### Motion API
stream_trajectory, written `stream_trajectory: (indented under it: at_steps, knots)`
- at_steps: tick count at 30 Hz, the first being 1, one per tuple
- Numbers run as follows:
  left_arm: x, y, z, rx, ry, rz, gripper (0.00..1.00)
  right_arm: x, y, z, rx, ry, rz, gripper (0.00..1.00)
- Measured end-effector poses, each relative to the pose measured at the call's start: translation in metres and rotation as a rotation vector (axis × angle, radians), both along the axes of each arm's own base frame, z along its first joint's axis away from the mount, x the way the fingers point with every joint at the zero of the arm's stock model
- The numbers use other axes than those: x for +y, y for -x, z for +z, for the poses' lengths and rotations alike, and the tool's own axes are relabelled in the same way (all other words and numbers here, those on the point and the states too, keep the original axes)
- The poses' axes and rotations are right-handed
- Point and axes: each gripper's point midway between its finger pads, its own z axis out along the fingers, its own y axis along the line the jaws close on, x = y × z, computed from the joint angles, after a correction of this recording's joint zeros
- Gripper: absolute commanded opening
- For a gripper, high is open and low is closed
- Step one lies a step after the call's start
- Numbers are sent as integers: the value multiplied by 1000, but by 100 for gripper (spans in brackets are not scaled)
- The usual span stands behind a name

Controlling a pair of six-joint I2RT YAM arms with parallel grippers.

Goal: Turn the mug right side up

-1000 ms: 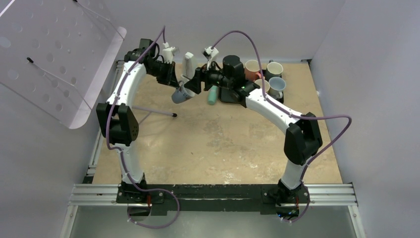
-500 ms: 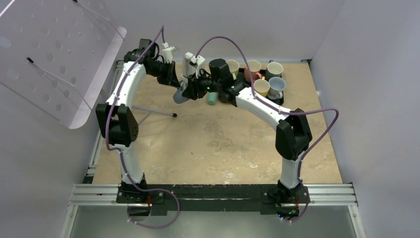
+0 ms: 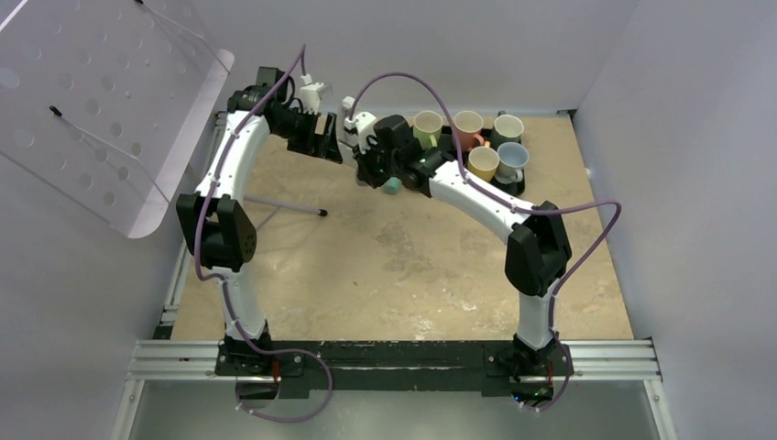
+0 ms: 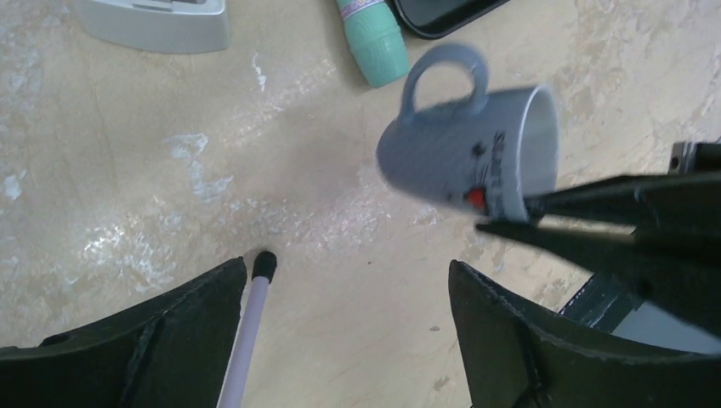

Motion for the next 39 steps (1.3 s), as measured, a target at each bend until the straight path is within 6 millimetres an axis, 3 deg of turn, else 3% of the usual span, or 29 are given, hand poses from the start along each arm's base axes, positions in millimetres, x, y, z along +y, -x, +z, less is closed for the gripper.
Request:
stream_trajectory:
  at_steps: [4, 10, 15, 19, 30, 34, 39]
  knots:
    - [9, -2, -2, -6, -56, 24, 98, -48, -21, -18, -23, 177, -152, 0]
    - [21, -1, -19, 12, -128, 43, 98, -115, -59, -24, -20, 308, -317, 0]
    - [27, 5, -34, 44, -164, 43, 98, -157, -90, -44, -8, 377, -380, 0]
    - [30, 9, -41, 59, -183, 43, 98, -162, -98, -64, 14, 418, -368, 0]
    - [31, 13, -36, 42, -186, 39, 98, -144, -109, -106, 60, 419, -290, 0]
    - [32, 17, -39, 49, -187, 38, 98, -144, -114, -115, 71, 422, -289, 15]
    - [31, 21, -42, 60, -183, 34, 99, -146, -116, -116, 68, 425, -290, 50]
